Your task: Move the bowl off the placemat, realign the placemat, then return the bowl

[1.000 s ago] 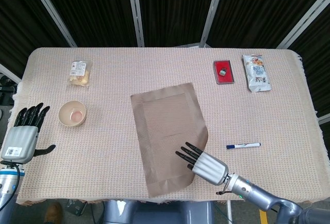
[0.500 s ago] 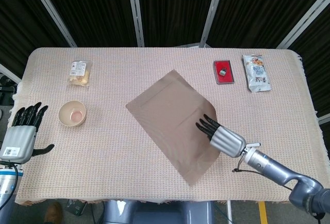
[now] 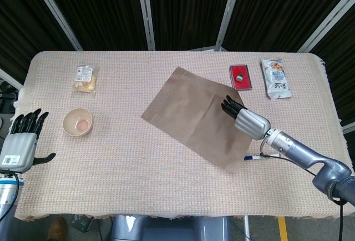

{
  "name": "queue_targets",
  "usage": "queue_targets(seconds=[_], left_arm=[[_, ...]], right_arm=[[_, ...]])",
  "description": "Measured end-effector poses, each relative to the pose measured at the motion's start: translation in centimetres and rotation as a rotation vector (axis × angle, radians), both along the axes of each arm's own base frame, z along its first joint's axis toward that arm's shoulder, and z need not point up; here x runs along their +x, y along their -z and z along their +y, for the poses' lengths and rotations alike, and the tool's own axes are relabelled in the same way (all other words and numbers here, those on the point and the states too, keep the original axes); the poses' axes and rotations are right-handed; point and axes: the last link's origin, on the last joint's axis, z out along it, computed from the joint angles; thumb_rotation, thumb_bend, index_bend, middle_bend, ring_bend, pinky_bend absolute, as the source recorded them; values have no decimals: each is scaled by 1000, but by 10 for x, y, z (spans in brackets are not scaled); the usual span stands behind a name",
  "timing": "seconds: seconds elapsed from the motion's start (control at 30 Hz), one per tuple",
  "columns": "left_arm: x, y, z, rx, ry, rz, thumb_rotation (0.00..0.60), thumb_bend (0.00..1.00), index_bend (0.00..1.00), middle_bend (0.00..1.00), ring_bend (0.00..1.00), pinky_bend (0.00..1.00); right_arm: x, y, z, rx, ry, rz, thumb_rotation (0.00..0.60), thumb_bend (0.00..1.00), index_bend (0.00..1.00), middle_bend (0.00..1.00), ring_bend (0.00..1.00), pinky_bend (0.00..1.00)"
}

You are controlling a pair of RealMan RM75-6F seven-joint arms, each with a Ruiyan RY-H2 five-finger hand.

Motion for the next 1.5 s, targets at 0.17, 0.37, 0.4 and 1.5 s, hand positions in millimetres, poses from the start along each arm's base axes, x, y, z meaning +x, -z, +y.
queue_targets(seconds=[0.17,0.37,0.4,1.5], left_arm=[[0,2,1,-7,6,-5,600,0,0,0,0,0],[3,5,2,-25,33,-15,600,0,0,0,0,0],[4,6,3,-30,45,-17,600,0,0,0,0,0],[97,166,167,-389,359,78,600,39,308,0,0,0]], right_arm=[[-4,-11,0,-76,33,-111,600,0,0,0,0,0],[-9,-26,27,-117,158,-423,600,0,0,0,0,0],[-9,-29,33,-114,185,-484,600,0,0,0,0,0],[-64,-60,185,-231,689,-1377,600,0,0,0,0,0]])
